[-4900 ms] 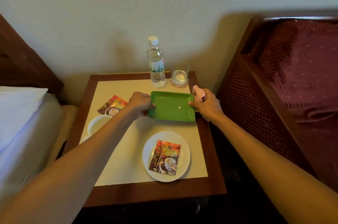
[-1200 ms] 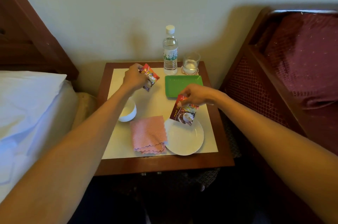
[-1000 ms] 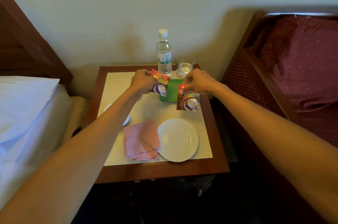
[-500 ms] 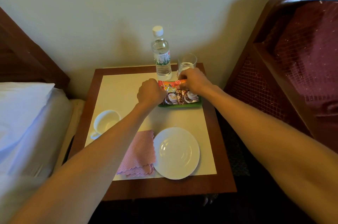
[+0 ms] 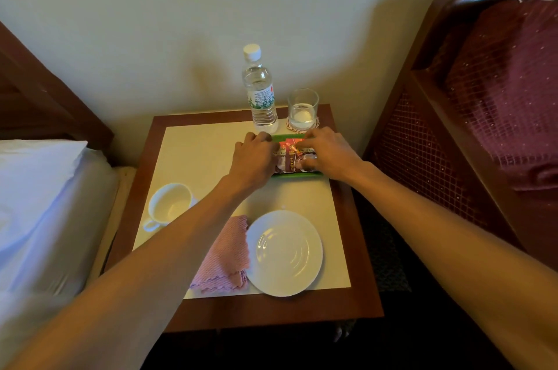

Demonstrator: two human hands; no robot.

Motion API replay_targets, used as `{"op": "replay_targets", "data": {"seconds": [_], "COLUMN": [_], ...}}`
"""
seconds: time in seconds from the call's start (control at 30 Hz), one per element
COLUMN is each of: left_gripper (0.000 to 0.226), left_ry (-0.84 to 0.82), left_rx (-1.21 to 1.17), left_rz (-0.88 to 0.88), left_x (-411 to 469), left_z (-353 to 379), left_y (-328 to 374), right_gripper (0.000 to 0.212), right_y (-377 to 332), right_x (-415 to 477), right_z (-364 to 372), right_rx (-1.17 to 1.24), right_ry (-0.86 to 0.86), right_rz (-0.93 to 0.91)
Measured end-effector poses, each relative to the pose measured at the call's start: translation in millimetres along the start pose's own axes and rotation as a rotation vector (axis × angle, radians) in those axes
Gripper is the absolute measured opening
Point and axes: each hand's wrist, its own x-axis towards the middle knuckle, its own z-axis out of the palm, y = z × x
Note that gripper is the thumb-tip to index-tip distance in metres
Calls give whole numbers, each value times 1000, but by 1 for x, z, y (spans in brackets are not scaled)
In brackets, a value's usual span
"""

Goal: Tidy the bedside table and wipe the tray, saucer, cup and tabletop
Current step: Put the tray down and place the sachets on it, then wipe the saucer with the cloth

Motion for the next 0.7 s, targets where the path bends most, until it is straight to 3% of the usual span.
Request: {"op": "replay_targets", "data": {"seconds": [0.27, 0.47, 0.6, 0.7], "left_gripper": [37, 42, 37, 32], "left_ry": [-58, 41, 10, 9], "left_rx": [10, -23, -210, -276], "left_rz": [6, -122, -210, -243], "left_x": [-1, -15, -20, -20], "left_z": [5, 2, -2, -5], "left_y": [-4, -2, -1, 4], "right_gripper": [54, 62, 63, 55], "right_y": [1, -2, 0, 1], "right_x": [0, -5, -12, -13], "right_z": [3, 3, 12, 19], "right_rx": [-47, -59, 186, 382], "right_ry": [-40, -5, 125, 78], "right_rz": [2, 29, 210, 298]}}
